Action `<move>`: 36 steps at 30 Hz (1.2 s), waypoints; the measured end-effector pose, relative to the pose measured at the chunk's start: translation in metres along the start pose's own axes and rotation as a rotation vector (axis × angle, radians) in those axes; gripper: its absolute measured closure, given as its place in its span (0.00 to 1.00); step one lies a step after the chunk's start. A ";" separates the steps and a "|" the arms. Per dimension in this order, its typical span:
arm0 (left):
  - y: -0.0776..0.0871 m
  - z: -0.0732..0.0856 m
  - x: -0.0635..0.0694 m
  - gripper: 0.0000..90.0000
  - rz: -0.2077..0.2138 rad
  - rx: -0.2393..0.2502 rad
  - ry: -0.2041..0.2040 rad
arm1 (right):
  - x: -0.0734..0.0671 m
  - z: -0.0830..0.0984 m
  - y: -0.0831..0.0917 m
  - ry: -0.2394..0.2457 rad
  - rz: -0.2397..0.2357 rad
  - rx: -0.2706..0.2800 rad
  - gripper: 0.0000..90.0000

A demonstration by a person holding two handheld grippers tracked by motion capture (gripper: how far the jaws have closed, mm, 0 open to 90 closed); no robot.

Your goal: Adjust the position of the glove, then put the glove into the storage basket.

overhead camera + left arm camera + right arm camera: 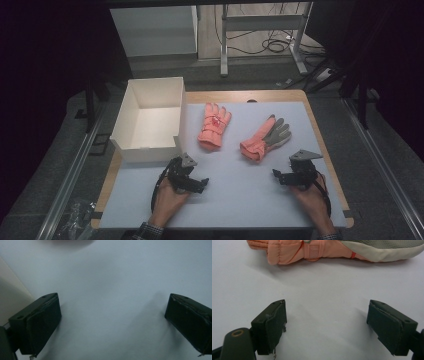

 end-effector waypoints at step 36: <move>0.000 0.001 0.000 0.01 -0.001 0.002 0.006 | 0.003 -0.021 0.006 0.013 0.022 -0.006 0.18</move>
Point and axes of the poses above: each handheld gripper's, and its own axes: y roughly backward along the jaws, z roughly out of its underside, x roughly to its right, the point moved 6 cm from there along -y, roughly forward along the jaws, and after that the axes turned 7 degrees about -x, right-handed, at the moved point
